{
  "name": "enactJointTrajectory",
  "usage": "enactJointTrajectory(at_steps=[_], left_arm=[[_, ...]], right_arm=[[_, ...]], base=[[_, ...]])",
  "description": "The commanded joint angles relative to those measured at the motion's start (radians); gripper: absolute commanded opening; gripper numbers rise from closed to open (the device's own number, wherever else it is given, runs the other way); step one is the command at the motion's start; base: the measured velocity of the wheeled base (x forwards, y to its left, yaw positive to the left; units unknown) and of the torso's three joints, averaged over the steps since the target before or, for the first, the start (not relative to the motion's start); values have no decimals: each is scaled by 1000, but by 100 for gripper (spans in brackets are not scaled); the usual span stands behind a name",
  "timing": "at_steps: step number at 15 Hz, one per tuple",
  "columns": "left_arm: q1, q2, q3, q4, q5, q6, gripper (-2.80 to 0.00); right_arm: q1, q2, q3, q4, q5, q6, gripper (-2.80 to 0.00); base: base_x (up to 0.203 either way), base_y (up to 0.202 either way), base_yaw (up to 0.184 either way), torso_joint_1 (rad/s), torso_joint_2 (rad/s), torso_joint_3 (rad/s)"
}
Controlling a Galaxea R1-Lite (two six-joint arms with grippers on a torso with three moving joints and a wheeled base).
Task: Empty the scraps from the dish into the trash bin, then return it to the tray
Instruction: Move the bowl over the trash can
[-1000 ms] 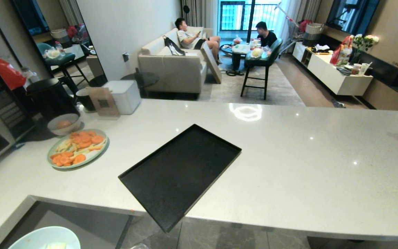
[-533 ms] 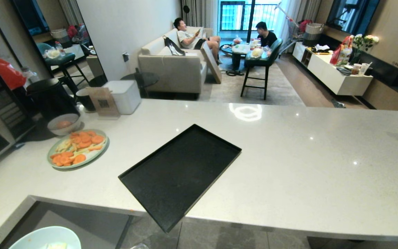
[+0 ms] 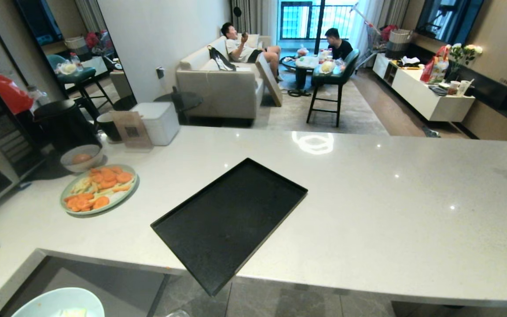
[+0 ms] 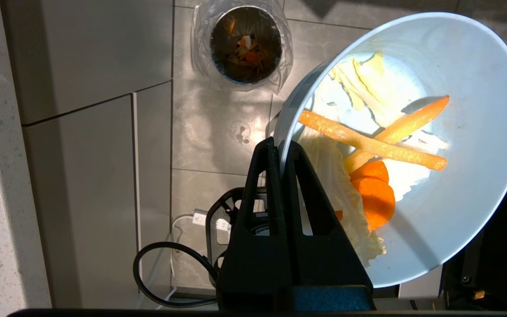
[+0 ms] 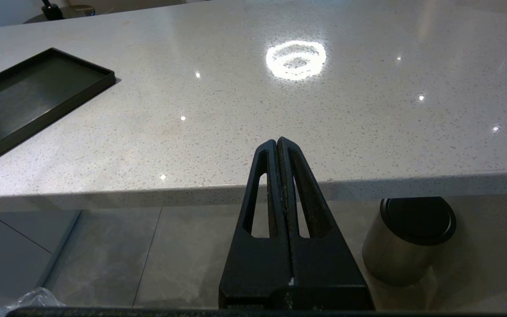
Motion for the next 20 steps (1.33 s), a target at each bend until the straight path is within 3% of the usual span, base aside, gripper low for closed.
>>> enactJointTrajectory(at_steps=[1,10,20], left_arm=[[5,7,5,4,-1,1,-280],[8,18,6,4,-4,1,-280],[31,25,17,4,-10,1,-280]], right_arm=[[0,1,0,0,-1,1,-280],[0,1,0,0,-1,0,-280],[0,1,0,0,-1,1,-280]], base=[[0,0,0,0,0,0],[0,0,0,-80,210,123],[0,0,0,-158,453,287]])
